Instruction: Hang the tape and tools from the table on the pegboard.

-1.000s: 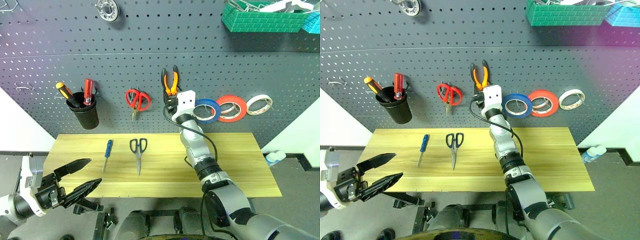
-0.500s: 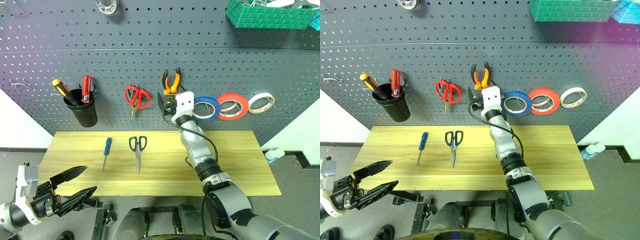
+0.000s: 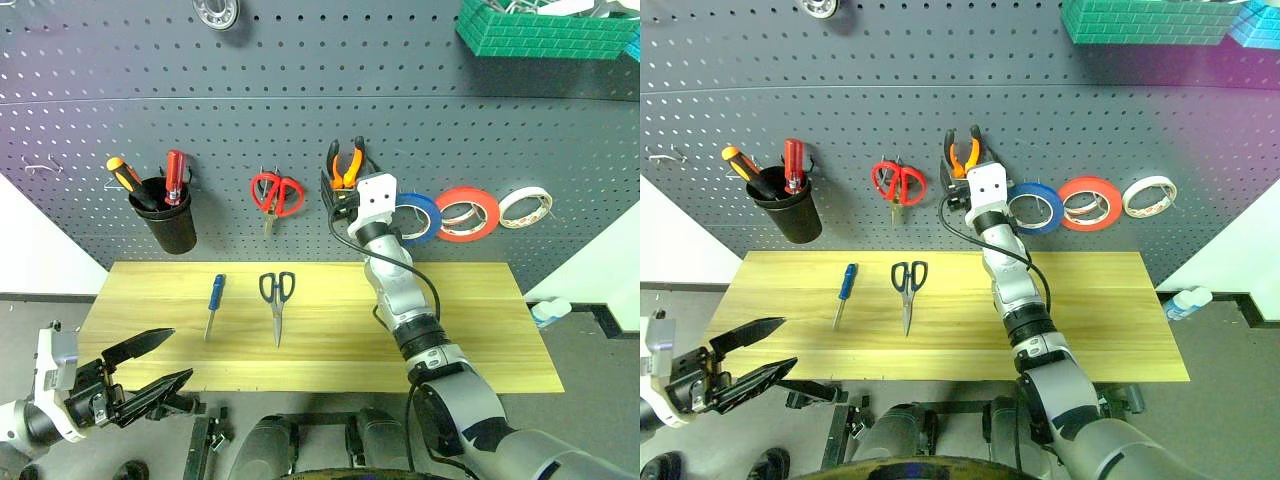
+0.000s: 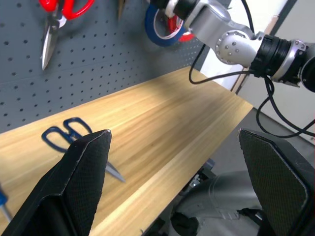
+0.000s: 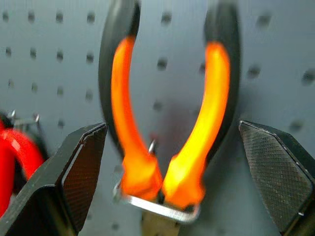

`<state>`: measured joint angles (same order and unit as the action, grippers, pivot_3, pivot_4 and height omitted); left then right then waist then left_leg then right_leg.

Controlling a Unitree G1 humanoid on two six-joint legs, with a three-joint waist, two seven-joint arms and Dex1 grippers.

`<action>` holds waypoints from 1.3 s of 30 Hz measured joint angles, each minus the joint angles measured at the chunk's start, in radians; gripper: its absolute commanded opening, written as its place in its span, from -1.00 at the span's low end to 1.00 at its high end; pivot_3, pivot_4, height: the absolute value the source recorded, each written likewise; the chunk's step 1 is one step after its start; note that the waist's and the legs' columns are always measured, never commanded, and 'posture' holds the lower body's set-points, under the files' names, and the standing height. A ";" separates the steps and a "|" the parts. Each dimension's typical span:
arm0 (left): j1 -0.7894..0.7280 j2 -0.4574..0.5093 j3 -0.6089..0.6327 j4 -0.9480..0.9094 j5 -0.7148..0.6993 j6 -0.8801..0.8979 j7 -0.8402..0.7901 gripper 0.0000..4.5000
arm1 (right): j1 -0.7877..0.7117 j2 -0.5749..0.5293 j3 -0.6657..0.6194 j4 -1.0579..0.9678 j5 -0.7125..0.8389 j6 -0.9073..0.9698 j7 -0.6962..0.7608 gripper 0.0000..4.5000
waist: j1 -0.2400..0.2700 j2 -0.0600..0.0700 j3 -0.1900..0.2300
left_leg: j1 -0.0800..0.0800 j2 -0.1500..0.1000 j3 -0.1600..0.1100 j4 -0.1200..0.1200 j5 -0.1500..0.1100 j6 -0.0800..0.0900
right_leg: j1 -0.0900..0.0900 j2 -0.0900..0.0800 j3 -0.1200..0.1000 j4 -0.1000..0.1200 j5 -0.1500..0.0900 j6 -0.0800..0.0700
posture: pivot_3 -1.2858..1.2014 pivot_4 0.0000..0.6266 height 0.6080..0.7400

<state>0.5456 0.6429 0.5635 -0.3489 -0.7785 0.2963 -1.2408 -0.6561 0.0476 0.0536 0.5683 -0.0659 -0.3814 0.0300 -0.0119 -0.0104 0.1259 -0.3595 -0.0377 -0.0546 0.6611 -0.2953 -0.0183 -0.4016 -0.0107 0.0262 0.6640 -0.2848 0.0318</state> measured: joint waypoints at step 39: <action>-0.219 0.026 -0.130 0.022 0.018 0.065 0.085 0.93 | 0.214 -0.120 0.022 -0.578 0.213 0.266 0.245 1.00 | -0.004 -0.004 -0.024 | -0.011 0.000 0.000 0.002 0.000 -0.001 | -0.009 0.000 -0.001 0.001 0.004 0.006 | 0.02 -1.00 0.85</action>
<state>0.3268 0.6686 0.4333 -0.3270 -0.7608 0.3616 -1.1555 -0.4418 -0.0720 0.0756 -0.0098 0.1475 -0.1154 0.2749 -0.0154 -0.0142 0.1021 -0.3703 -0.0379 -0.0544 0.6635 -0.2950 -0.0189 -0.4104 -0.0107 0.0251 0.6653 -0.2804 0.0381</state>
